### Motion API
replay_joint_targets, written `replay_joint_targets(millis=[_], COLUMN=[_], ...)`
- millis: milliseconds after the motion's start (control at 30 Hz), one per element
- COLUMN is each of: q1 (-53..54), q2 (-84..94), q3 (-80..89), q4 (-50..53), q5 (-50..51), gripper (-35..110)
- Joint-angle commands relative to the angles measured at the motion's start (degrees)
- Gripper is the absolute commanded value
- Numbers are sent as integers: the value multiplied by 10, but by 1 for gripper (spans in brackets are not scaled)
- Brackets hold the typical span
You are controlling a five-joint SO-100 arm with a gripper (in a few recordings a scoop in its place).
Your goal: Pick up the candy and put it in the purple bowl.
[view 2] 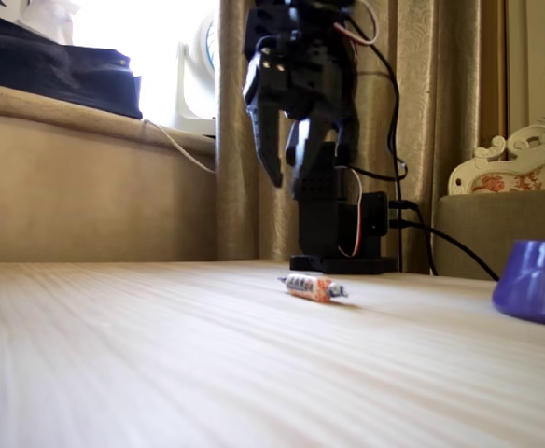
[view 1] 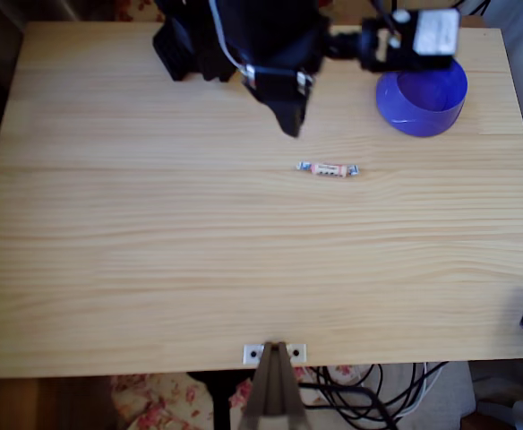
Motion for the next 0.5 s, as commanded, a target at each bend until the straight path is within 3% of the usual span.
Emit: replay_joint_targets(millis=[0,467], q1=[-18,-48], q2=[-47,-201], q3=[-53,-76], q4=[-29,-141], q5=[-8,40], gripper=[12,21])
